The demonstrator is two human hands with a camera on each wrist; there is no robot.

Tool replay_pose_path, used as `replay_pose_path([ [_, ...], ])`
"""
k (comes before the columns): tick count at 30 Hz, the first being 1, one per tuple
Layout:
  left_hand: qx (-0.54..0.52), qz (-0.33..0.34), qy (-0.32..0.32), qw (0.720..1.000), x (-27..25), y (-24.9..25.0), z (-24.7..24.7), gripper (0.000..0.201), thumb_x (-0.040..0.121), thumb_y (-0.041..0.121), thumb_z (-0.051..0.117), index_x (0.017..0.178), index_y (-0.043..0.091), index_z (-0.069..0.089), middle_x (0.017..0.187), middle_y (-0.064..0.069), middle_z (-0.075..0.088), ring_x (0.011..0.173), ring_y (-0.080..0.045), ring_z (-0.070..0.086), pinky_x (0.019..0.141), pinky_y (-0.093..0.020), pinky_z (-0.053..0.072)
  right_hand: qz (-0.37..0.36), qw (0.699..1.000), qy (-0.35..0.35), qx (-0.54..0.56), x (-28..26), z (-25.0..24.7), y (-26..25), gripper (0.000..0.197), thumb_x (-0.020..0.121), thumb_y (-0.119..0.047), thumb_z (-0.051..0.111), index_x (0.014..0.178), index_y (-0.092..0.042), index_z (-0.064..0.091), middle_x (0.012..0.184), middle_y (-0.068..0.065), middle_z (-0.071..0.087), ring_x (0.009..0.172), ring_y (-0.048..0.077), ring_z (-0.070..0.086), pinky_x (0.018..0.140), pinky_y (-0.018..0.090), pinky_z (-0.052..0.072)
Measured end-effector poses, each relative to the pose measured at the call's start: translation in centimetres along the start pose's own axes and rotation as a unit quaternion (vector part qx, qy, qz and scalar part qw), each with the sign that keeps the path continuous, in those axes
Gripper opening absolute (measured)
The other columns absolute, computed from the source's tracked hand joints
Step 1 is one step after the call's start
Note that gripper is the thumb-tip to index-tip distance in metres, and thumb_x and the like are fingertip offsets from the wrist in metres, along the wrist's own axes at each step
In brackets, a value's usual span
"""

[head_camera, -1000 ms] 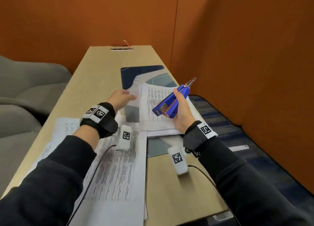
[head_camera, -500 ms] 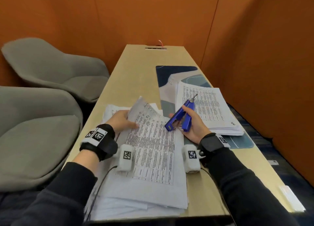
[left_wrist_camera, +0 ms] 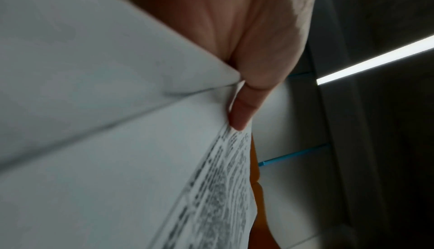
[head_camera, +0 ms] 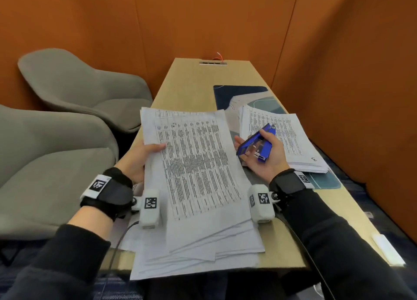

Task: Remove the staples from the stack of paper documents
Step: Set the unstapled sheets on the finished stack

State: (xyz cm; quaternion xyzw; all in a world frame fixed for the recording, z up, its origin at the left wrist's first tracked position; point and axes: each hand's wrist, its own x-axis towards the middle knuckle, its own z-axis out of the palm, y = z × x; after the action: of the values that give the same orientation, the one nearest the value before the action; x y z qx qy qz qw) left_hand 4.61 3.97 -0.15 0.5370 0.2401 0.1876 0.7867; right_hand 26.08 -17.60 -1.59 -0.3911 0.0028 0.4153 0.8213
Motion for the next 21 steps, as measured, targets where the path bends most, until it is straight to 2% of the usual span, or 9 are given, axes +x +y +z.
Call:
replay_pose_path([
  [2, -0.010, 0.015, -0.030, 0.999, -0.5, 1.1, 0.7, 0.048, 0.094, -0.001, 0.045, 0.140, 0.013, 0.042, 0.125, -0.015, 0.063, 0.102, -0.031, 0.068, 0.069, -0.041, 0.059, -0.016, 0.999, -0.021, -0.021, -1.0, 1.1, -0.9, 0.014, 0.090, -0.023, 0.062, 0.079, -0.014, 0.060, 0.083, 0.006, 0.068, 0.080, 0.020, 0.069, 0.073, 0.027, 0.054],
  [4, -0.013, 0.017, -0.058, 0.998, -1.0, 2.1, 2.3, 0.048, 0.095, -0.002, 0.042, 0.140, 0.015, 0.042, 0.127, -0.015, 0.062, 0.107, -0.034, 0.065, 0.073, -0.045, 0.059, -0.023, 0.994, -0.041, -0.100, -2.5, 2.2, -2.3, 0.013, 0.092, -0.019, 0.059, 0.081, -0.013, 0.062, 0.076, 0.003, 0.068, 0.064, 0.016, 0.067, 0.059, 0.024, 0.055],
  [8, -0.053, -0.040, -0.137, 0.988, -1.6, 1.8, 6.4, 0.041, 0.085, -0.002, 0.050, 0.123, 0.009, 0.059, 0.123, -0.018, 0.064, 0.111, -0.036, 0.062, 0.090, -0.052, 0.052, -0.026, 0.949, -0.004, -0.314, -4.4, 1.5, -6.0, 0.021, 0.089, -0.022, 0.062, 0.107, -0.012, 0.065, 0.105, 0.011, 0.071, 0.080, 0.021, 0.069, 0.069, 0.030, 0.058],
  [11, -0.065, -0.116, -0.154, 0.979, -0.7, -0.5, 9.9, 0.033, 0.089, 0.000, 0.043, 0.115, -0.001, 0.063, 0.115, -0.020, 0.067, 0.100, -0.034, 0.067, 0.087, -0.045, 0.055, 0.014, 0.898, 0.044, -0.438, -5.8, -0.9, -8.0, 0.040, 0.087, -0.024, 0.067, 0.121, -0.004, 0.062, 0.104, 0.013, 0.071, 0.084, 0.026, 0.067, 0.076, 0.034, 0.057],
  [14, -0.054, -0.166, -0.124, 0.977, 0.6, -3.4, 13.1, 0.032, 0.092, -0.006, 0.038, 0.119, -0.007, 0.054, 0.108, -0.023, 0.068, 0.087, -0.035, 0.071, 0.069, -0.043, 0.060, 0.079, 0.785, 0.081, -0.609, -8.0, -2.9, -9.3, 0.031, 0.089, -0.030, 0.067, 0.107, -0.005, 0.065, 0.083, 0.007, 0.074, 0.065, 0.020, 0.068, 0.059, 0.027, 0.054],
  [17, -0.034, -0.189, -0.105, 0.976, 1.4, -5.7, 15.7, 0.033, 0.092, -0.007, 0.037, 0.121, -0.005, 0.052, 0.105, -0.023, 0.067, 0.079, -0.034, 0.070, 0.059, -0.041, 0.060, 0.051, 0.521, 0.088, -0.848, -9.6, -4.3, -10.9, 0.034, 0.087, -0.047, 0.064, 0.080, -0.014, 0.058, 0.077, 0.004, 0.064, 0.061, 0.017, 0.058, 0.055, 0.026, 0.041],
  [18, -0.023, -0.189, -0.103, 0.976, 1.7, -6.3, 16.4, 0.033, 0.092, -0.007, 0.038, 0.122, -0.005, 0.052, 0.103, -0.022, 0.066, 0.078, -0.034, 0.069, 0.058, -0.040, 0.060, 0.032, 0.463, 0.074, -0.883, -10.1, -4.5, -11.1, 0.034, 0.087, -0.049, 0.064, 0.078, -0.017, 0.056, 0.078, 0.003, 0.061, 0.062, 0.015, 0.056, 0.055, 0.026, 0.039],
  [19, -0.011, -0.187, -0.101, 0.977, 2.0, -6.8, 17.0, 0.032, 0.092, -0.006, 0.038, 0.120, -0.005, 0.053, 0.098, -0.021, 0.067, 0.077, -0.032, 0.068, 0.058, -0.038, 0.059, 0.020, 0.438, 0.056, -0.897, -10.3, -4.8, -11.3, 0.032, 0.088, -0.047, 0.064, 0.078, -0.018, 0.056, 0.078, 0.002, 0.060, 0.062, 0.014, 0.054, 0.055, 0.026, 0.038],
  [21, 0.007, -0.191, -0.103, 0.976, 2.2, -7.7, 18.0, 0.025, 0.092, -0.006, 0.037, 0.107, -0.005, 0.057, 0.083, -0.016, 0.070, 0.067, -0.029, 0.069, 0.054, -0.035, 0.058, 0.016, 0.439, 0.014, -0.898, -10.6, -5.2, -11.2, 0.027, 0.089, -0.043, 0.065, 0.092, -0.016, 0.059, 0.084, 0.004, 0.062, 0.065, 0.015, 0.054, 0.057, 0.026, 0.038],
])
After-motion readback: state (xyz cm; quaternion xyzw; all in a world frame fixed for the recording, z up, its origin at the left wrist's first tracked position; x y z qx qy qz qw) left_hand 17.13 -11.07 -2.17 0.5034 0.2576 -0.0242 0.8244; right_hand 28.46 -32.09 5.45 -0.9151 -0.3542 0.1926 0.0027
